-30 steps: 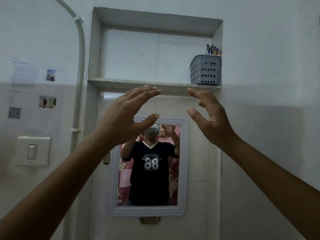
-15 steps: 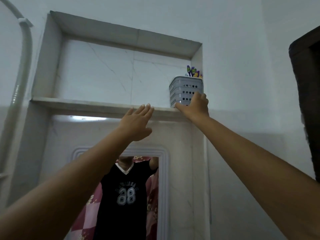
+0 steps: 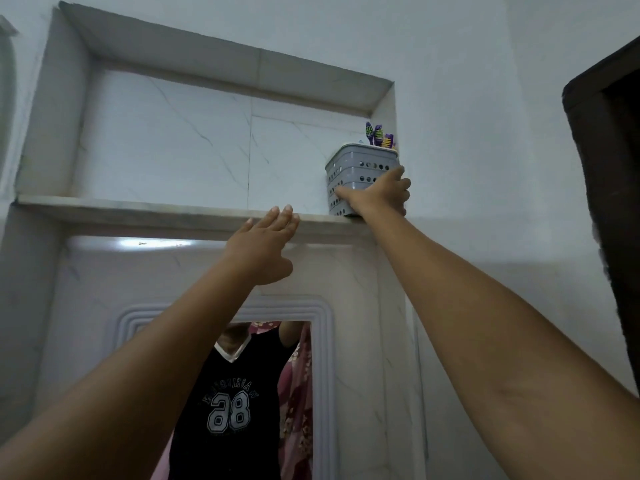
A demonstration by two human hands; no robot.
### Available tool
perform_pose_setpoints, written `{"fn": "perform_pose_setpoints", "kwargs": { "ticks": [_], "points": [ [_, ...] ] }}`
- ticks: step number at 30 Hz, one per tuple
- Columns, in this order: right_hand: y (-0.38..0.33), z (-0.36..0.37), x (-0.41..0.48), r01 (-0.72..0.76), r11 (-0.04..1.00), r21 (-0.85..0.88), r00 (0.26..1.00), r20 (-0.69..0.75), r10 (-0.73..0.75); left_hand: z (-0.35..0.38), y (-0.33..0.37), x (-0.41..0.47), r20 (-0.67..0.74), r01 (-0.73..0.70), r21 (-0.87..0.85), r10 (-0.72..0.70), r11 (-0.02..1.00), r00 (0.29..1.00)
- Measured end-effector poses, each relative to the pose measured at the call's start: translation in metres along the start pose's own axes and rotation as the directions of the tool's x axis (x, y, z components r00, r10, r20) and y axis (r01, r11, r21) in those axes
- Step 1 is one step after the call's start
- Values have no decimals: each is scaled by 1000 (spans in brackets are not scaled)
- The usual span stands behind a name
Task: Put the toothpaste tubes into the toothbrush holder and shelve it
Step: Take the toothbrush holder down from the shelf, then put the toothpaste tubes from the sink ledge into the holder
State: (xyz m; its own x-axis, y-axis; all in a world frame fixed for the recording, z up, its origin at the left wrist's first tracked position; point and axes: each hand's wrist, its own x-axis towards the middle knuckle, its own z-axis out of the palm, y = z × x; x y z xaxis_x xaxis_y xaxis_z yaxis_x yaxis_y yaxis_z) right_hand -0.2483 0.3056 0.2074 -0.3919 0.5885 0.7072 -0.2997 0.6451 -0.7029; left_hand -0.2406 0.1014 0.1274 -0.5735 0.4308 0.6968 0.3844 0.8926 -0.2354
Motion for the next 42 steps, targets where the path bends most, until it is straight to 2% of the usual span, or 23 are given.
{"fn": "perform_pose_setpoints", "kwargs": {
  "ticks": [3, 7, 8, 10, 11, 13, 15, 19, 21, 24, 28, 33, 37, 39, 42],
  "points": [
    [-4, -14, -8, -8, 998, 63, 999, -53, 11, -3, 1, -2, 28, 10, -23, -10, 1000, 1000],
    [-6, -43, -27, -28, 983, 180, 999, -25, 33, -18, 13, -9, 22, 36, -19, -35, 999, 999],
    [-5, -52, -34, -31, 978, 204, 999, -13, 34, -21, 18, -13, 15, 52, -59, -51, 997, 999],
    [-1, -70, -49, -28, 974, 224, 1000, 17, 24, -18, 27, -30, 46, 114, -291, -105, 950, 993],
    [2, -79, -59, -29, 972, 233, 999, 37, 21, -13, 31, -41, 64, 126, -462, -108, 878, 992],
    [14, -94, -84, -59, 961, 270, 994, 109, 31, 4, 40, -70, 39, 74, -749, -67, 658, 997],
    [34, -103, -116, -128, 941, 314, 973, 222, 58, 20, 49, -103, 5, 31, -892, -57, 451, 998],
    [104, -99, -191, -233, 916, 325, 900, 430, 76, 53, 62, -171, 53, 55, -992, -23, 114, 998],
    [151, -89, -237, -305, 895, 326, 854, 509, 106, 75, 71, -209, 110, 109, -994, 32, 26, 993],
    [230, -73, -309, -364, 881, 302, 798, 589, 128, 119, 87, -266, 262, 264, -964, 55, -43, 964],
    [322, -52, -395, -425, 861, 280, 740, 655, 152, 193, 99, -328, 506, 506, -862, 16, -33, 862],
    [408, -30, -484, -558, 793, 244, 700, 651, 293, 270, 106, -397, 659, 658, -752, 37, 29, 751],
    [462, -12, -535, -528, 844, 89, 696, 615, 370, 304, 101, -455, 744, 761, -647, -251, -40, 619],
    [484, 2, -552, -492, 870, 16, 711, 584, 392, 325, 94, -485, 754, 826, -563, -387, 35, 531],
    [510, 19, -570, -494, 867, -66, 673, 603, 429, 363, 82, -526, 731, 918, -337, -556, 209, 395]
  ]
}}
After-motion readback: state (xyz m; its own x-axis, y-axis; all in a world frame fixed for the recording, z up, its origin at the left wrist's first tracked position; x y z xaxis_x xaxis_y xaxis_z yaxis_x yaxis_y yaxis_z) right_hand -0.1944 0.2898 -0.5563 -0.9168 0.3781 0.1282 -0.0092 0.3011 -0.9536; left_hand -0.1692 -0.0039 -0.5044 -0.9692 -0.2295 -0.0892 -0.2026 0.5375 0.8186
